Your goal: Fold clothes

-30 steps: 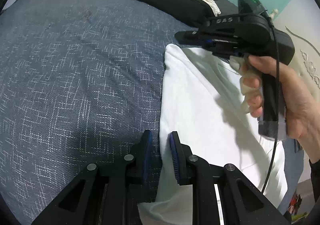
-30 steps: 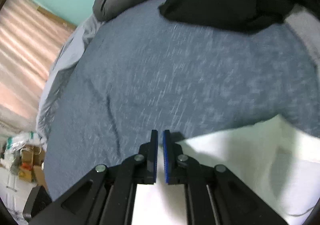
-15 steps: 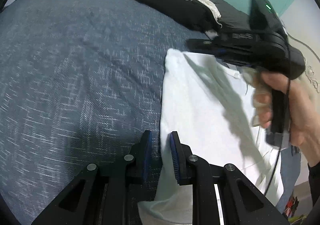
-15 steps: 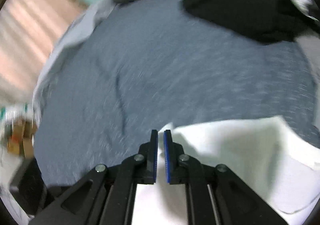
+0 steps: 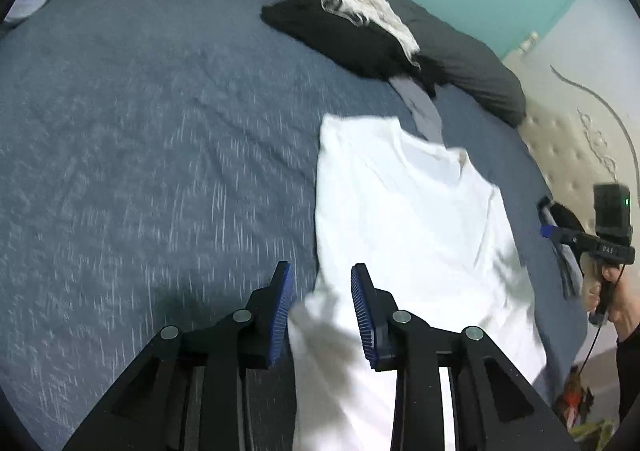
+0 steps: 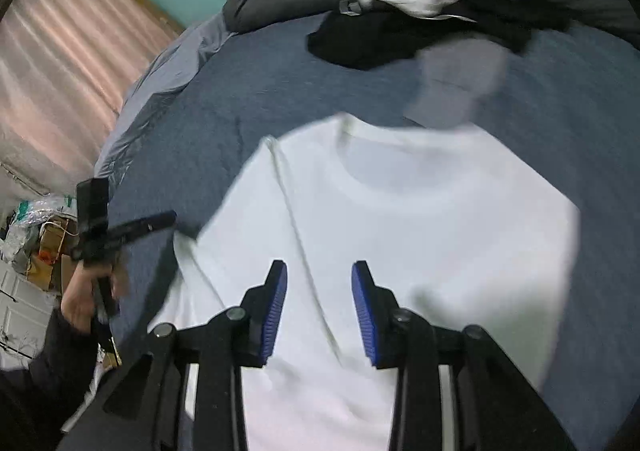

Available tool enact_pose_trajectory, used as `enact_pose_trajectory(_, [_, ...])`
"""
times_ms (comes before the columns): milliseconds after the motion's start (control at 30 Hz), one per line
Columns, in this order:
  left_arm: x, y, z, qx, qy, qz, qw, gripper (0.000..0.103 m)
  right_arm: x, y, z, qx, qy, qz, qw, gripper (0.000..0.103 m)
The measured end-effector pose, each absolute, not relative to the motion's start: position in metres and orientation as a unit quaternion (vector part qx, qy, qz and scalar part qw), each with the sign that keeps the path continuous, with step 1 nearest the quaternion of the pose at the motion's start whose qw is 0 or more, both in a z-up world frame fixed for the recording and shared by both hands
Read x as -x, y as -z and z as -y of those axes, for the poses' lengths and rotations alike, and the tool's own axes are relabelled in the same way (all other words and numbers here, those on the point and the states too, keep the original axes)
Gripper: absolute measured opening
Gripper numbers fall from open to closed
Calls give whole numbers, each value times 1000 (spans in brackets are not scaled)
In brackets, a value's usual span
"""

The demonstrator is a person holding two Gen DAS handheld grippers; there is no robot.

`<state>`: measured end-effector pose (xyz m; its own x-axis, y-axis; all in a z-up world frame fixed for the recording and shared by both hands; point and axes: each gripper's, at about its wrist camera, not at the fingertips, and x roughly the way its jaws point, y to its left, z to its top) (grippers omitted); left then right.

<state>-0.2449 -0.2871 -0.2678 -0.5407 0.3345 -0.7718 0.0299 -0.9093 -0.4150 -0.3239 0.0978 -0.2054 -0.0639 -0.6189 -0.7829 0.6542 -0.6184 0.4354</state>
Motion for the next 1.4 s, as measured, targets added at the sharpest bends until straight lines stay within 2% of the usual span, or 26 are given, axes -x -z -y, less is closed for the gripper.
enact_pose_trajectory(100, [234,274,288,480,-852,195,80,33,309,213,-155,-533,742,-17,406,40])
enact_pose_trajectory(367, [220,281,293,488,-846,199,80,34,295,251,-248,-563,762,-28,319,40])
enact_pose_trajectory(467, [223,282,293,487,-847,197,84,39,300,267,-262,-569,766,6,299,40])
enact_pose_trajectory(867, [238,290,275,498,-845,157,112,39,318,304,-250,-575,766,28,285,40])
enact_pose_trajectory(933, [241,292,275,497,-846,159,115,39,318,306,-248,-572,767,27,289,32])
enact_pose_trajectory(967, [242,292,274,497,-845,159,116,39,317,305,-248,-568,770,25,290,23])
enact_pose_trajectory(1033, [244,293,272,496,-845,156,121,39,316,304,-247,-559,776,22,291,18])
enact_pose_trajectory(1067, [245,294,272,496,-846,155,123,39,316,303,-247,-556,777,22,294,12])
enact_pose_trajectory(1267, [249,293,271,487,-849,155,134,38,311,295,-249,-531,791,26,303,5])
enact_pose_trajectory(1400, [250,291,266,491,-847,149,141,15,306,287,-252,-516,799,26,307,4])
